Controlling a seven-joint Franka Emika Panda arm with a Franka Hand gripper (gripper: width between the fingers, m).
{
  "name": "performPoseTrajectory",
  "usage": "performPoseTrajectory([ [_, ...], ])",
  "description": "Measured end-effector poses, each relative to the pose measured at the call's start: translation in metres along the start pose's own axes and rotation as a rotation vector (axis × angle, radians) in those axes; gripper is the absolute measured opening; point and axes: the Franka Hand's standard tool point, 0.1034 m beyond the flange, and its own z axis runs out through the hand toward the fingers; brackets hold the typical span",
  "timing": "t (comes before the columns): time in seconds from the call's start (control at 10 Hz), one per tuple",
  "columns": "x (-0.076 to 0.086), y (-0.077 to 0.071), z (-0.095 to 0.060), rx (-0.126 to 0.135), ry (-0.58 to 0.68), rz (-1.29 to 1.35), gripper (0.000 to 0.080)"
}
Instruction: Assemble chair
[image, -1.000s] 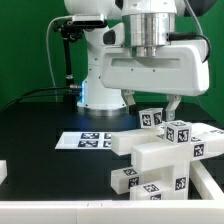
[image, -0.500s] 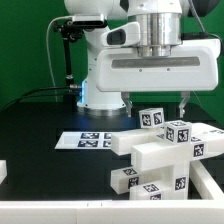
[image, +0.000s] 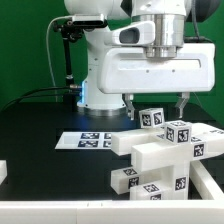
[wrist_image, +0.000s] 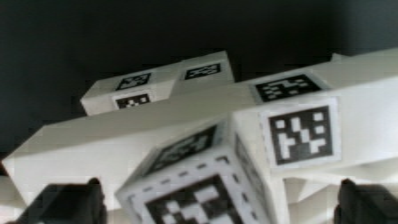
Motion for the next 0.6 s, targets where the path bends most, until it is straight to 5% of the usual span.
performPoseTrajectory([
  [0.1,0.0001,0.0001,0.0,0.0,0.0,-0.001,0.0521],
  [0.2,-0.0001,0.0,0.0003,0.001,0.0,0.026,0.0521],
  [0.3,-0.0002,-0.0002,0.0006,0.002,0.0,0.117,0.0387],
  [0.6,-0.0001,-0.0005,0.0006,0.006,0.0,0.274,0.0283],
])
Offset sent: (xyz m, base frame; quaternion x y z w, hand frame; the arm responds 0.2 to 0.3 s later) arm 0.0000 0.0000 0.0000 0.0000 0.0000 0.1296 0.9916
